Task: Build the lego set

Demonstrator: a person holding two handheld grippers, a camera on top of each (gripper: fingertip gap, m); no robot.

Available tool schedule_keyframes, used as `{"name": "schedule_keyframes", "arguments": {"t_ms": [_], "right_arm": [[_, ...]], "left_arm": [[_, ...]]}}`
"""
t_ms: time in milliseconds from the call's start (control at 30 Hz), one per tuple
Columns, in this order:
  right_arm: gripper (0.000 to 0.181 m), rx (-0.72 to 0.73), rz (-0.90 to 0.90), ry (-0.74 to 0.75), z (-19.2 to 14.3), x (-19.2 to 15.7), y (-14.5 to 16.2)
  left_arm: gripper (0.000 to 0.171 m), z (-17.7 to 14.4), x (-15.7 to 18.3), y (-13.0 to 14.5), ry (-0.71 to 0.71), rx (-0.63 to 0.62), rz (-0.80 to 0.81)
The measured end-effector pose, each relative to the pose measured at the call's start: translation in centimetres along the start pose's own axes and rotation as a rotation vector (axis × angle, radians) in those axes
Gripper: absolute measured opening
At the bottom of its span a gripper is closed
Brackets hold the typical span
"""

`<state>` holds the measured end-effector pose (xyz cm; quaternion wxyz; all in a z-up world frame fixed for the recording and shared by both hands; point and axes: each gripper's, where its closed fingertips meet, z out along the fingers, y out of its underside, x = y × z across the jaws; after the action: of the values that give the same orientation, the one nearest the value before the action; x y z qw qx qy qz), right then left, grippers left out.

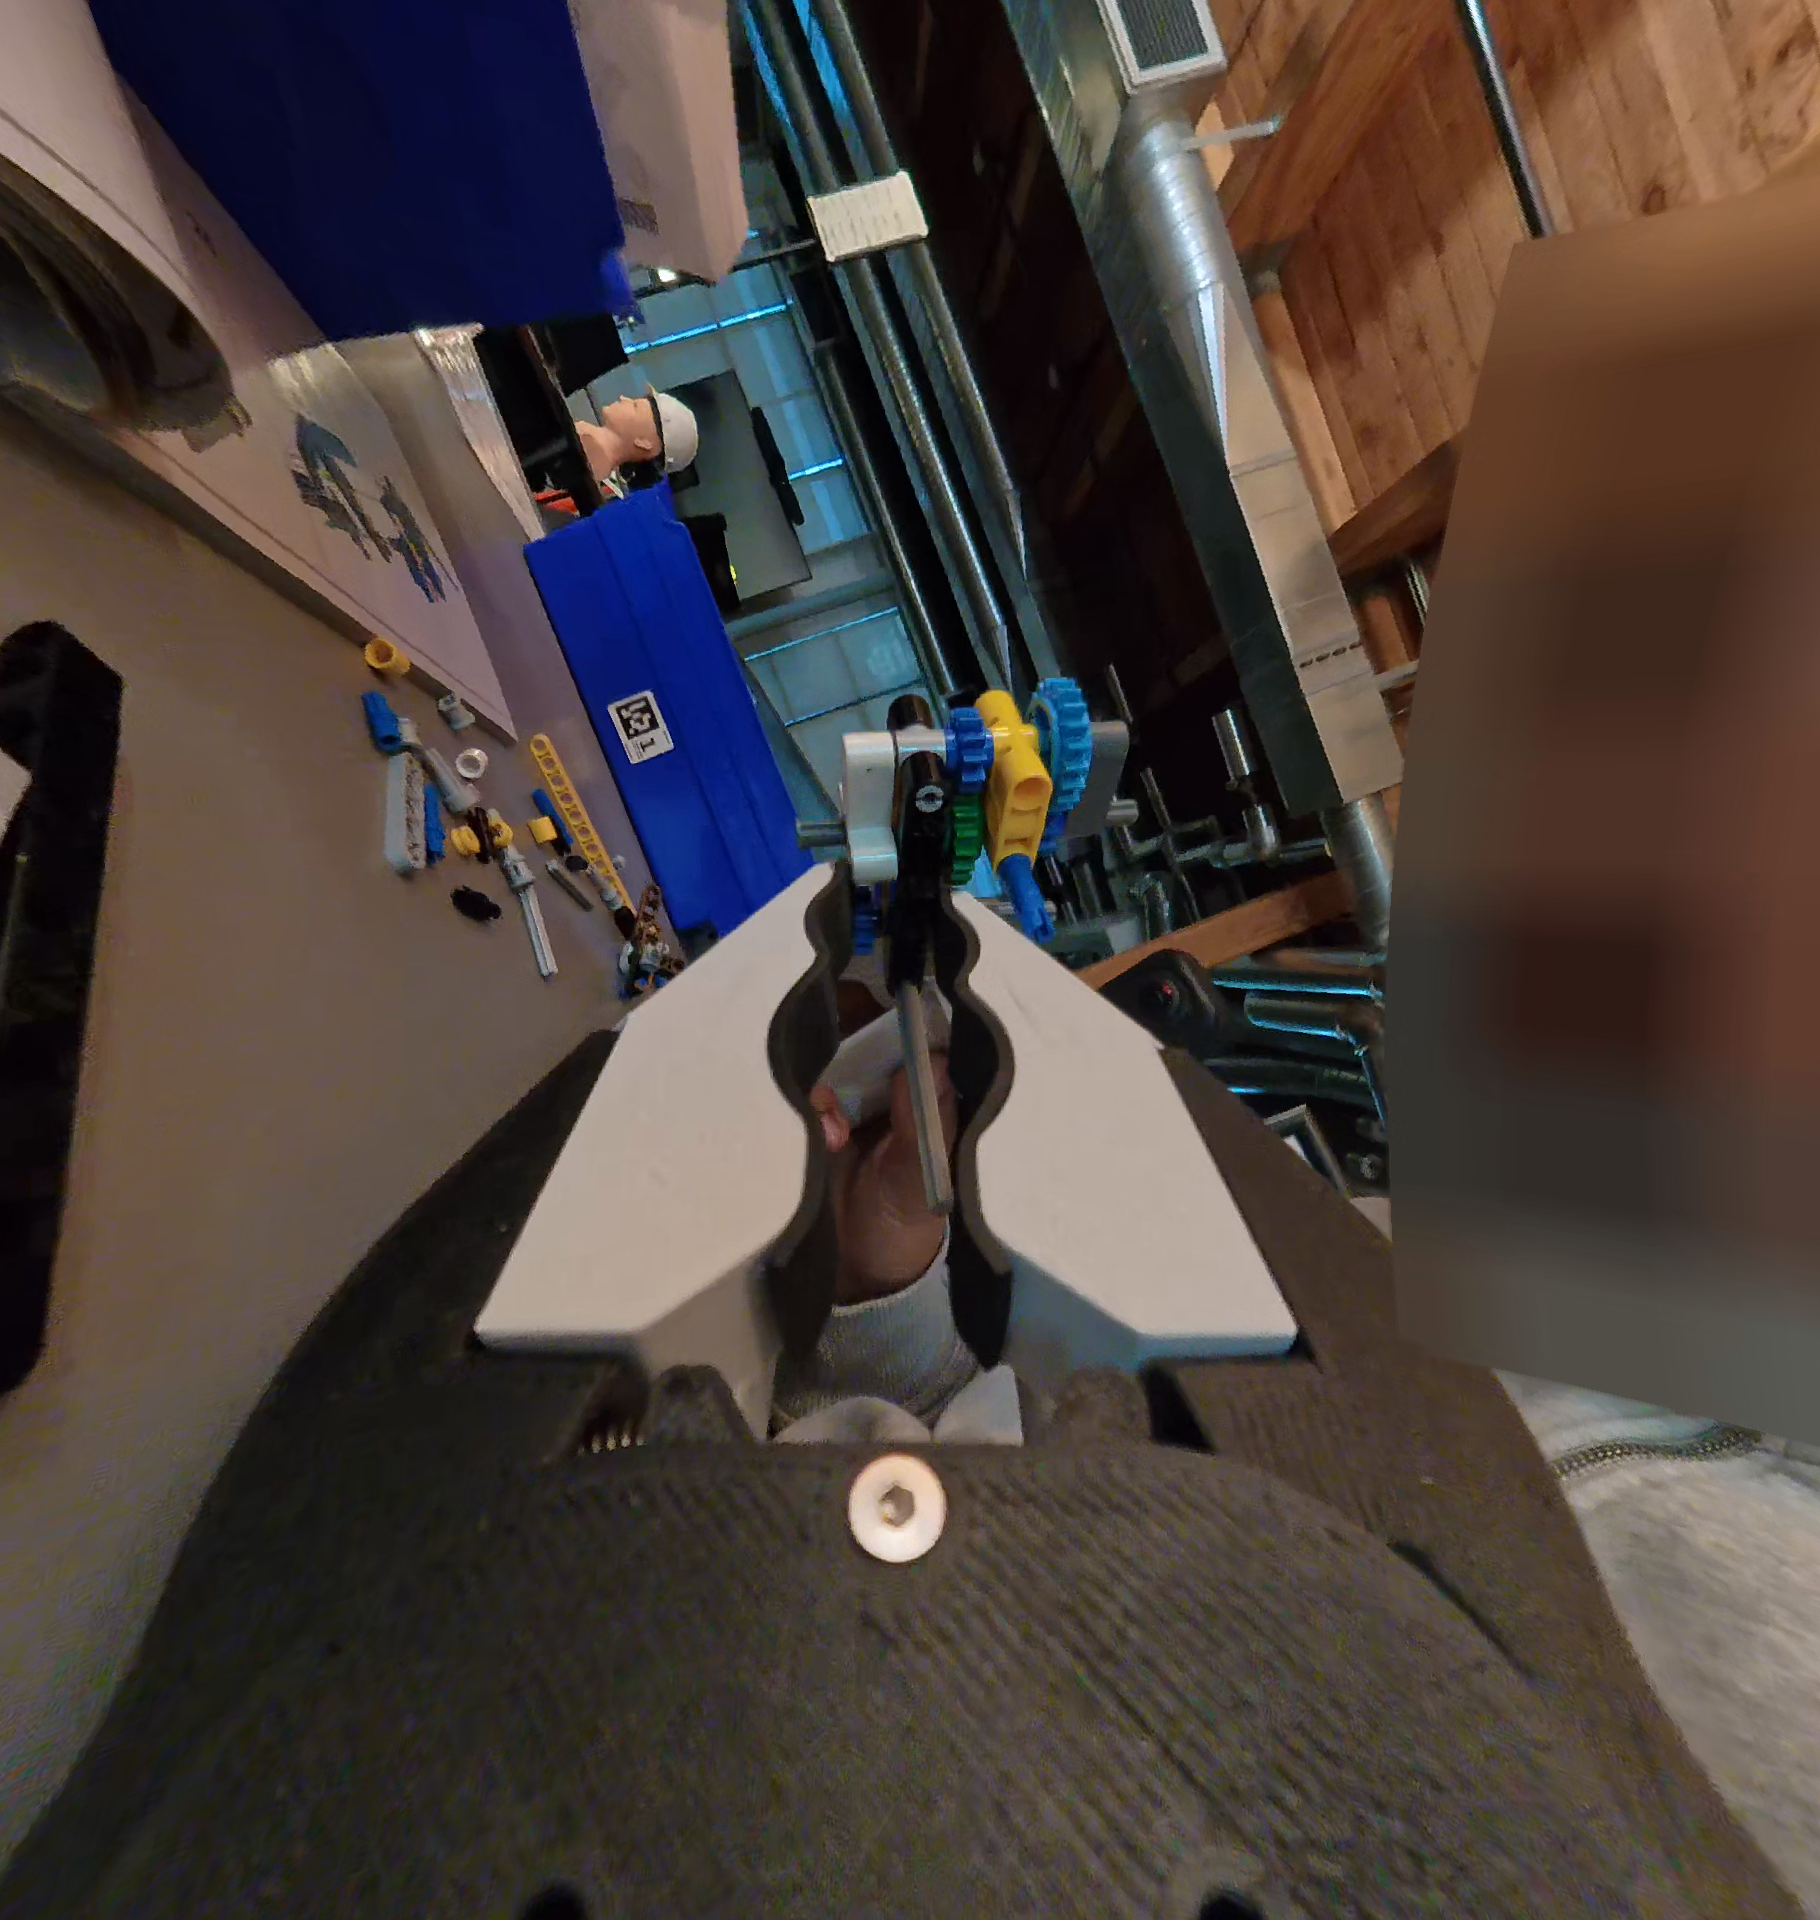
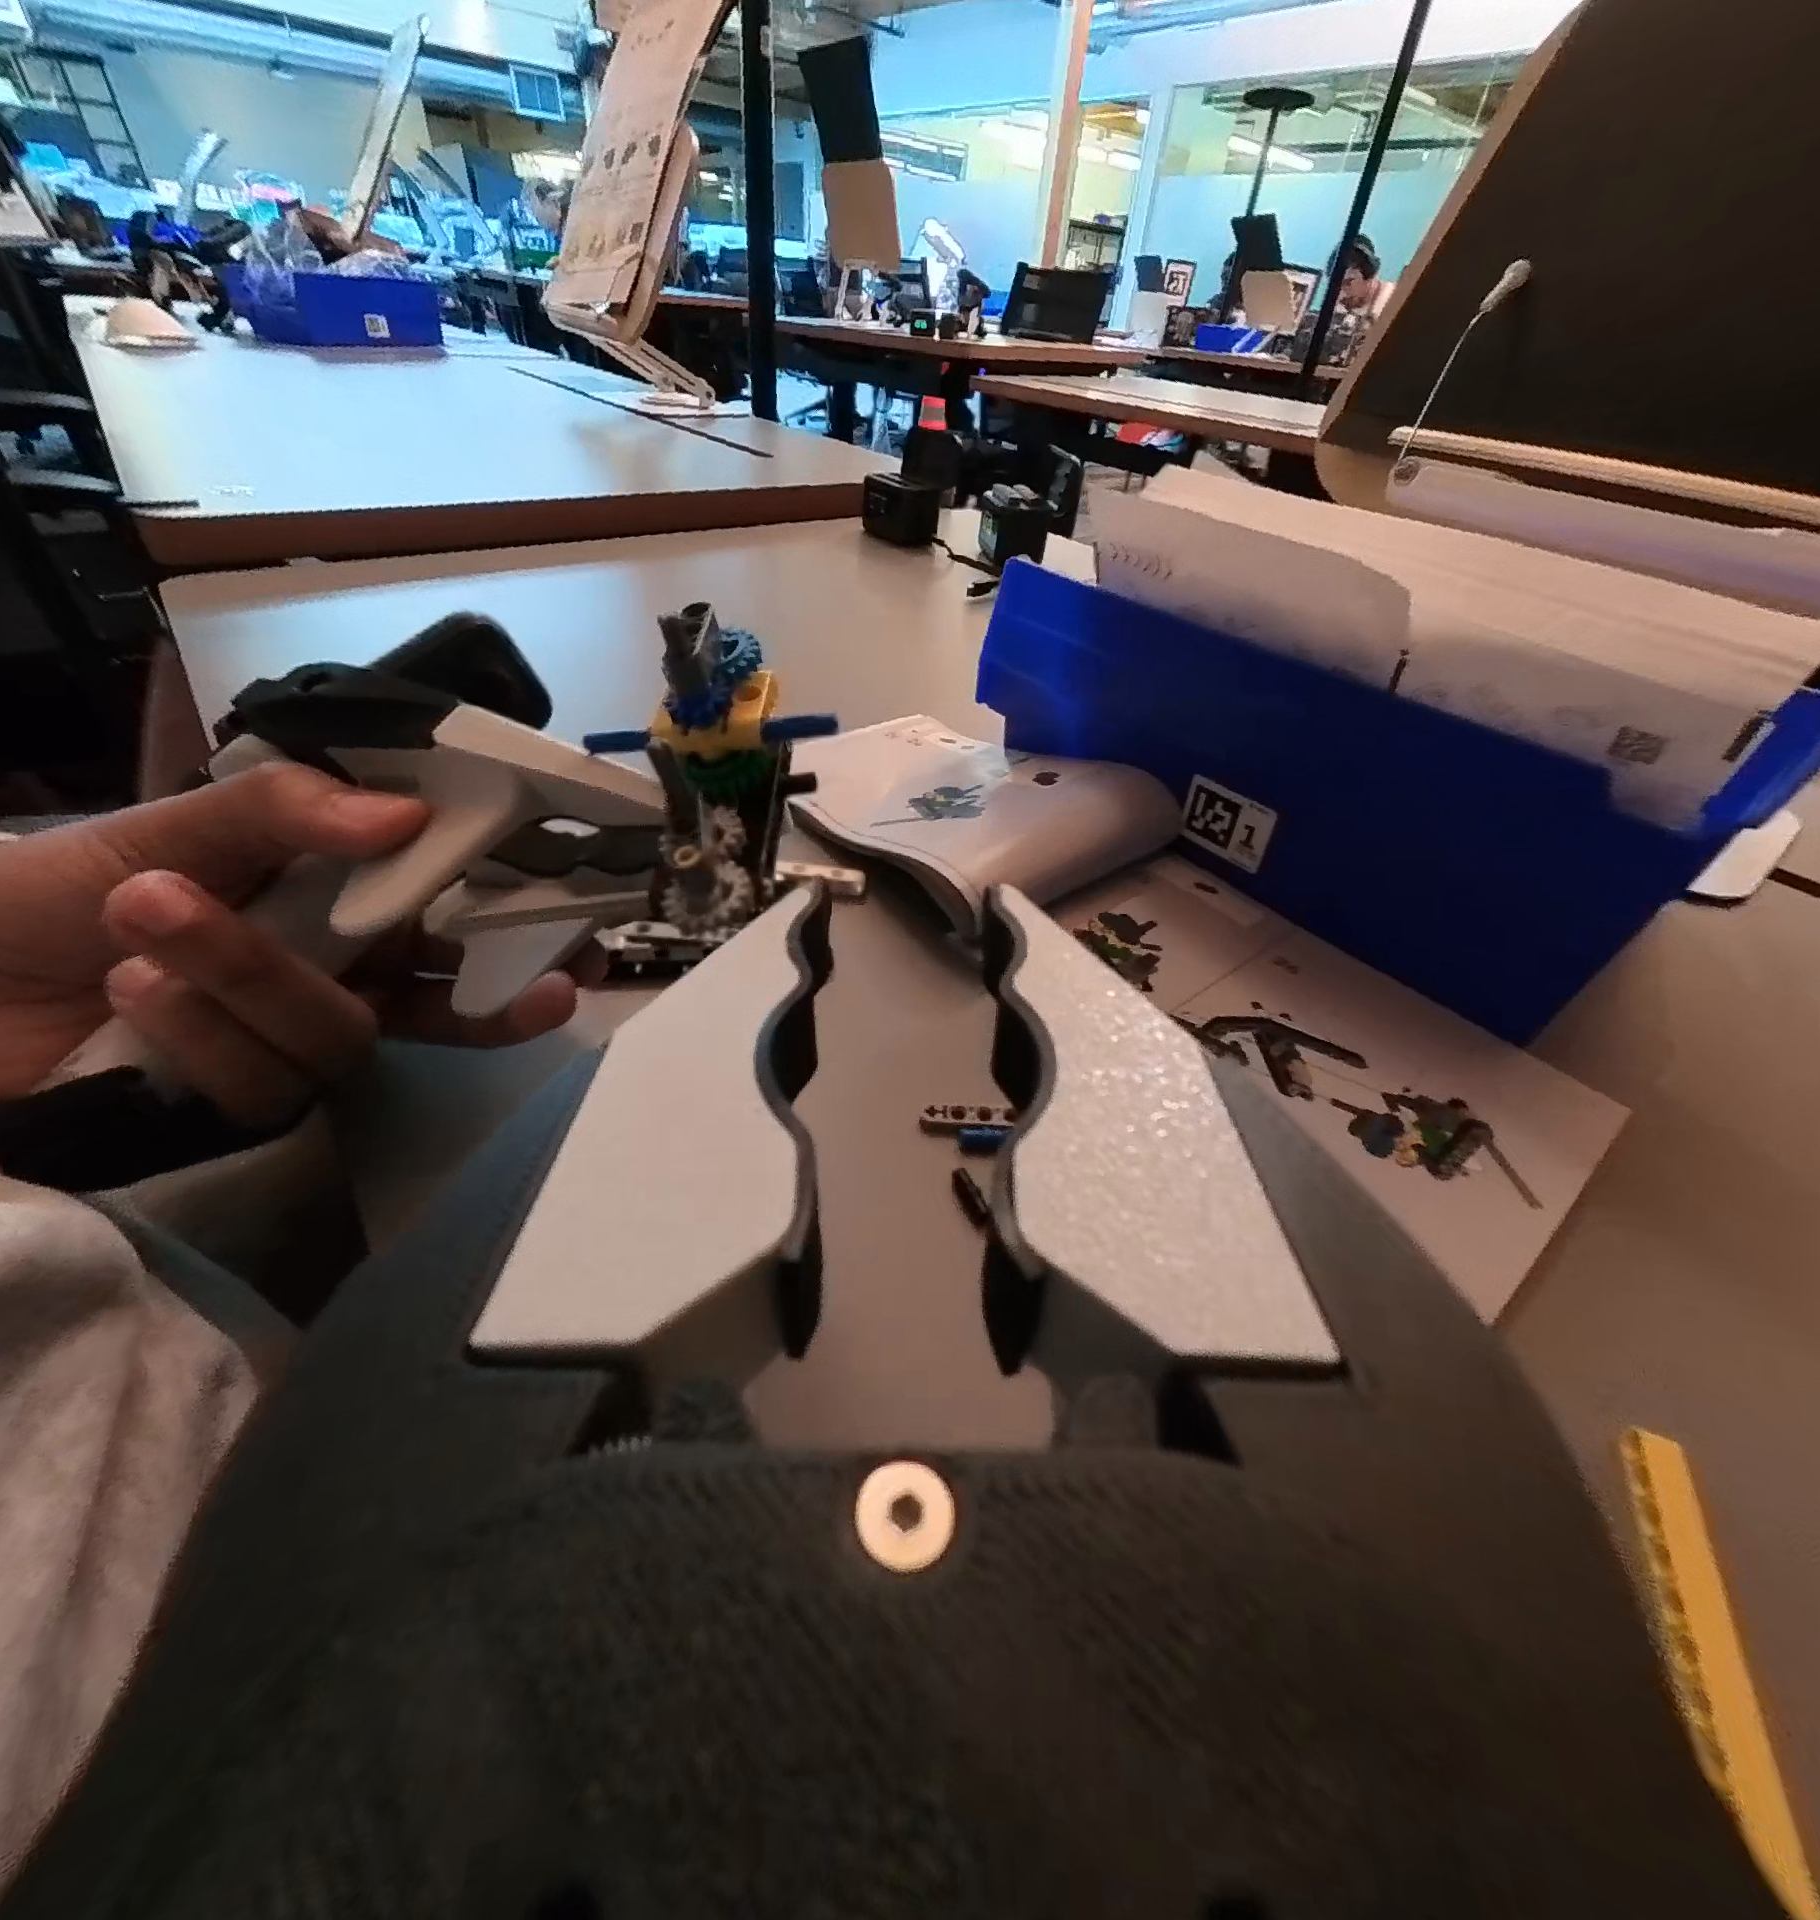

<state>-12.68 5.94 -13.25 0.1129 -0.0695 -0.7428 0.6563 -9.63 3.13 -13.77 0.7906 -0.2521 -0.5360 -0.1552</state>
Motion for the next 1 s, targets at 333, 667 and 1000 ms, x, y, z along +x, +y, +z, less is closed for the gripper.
{"name": "schedule_keyframes", "arguments": {"t_ms": [333,667,1000], "right_arm": [[0.031,0.056,-0.150,-0.180,-0.1,-4.4,-0.8],[0.030,0.031,-0.129,-0.111,0.1,-3.1,-0.4],[0.023,0.032,-0.064,-0.044,-0.2,-1.2,-0.5]], "left_arm": [[0.012,-0.5,0.0,-0.9,0.005,0.049,-0.013],[0.012,-0.3,0.1,-0.2,0.007,0.018,0.000],[0.012,0.0,0.0,0.5,-0.011,-0.024,0.030]]}}
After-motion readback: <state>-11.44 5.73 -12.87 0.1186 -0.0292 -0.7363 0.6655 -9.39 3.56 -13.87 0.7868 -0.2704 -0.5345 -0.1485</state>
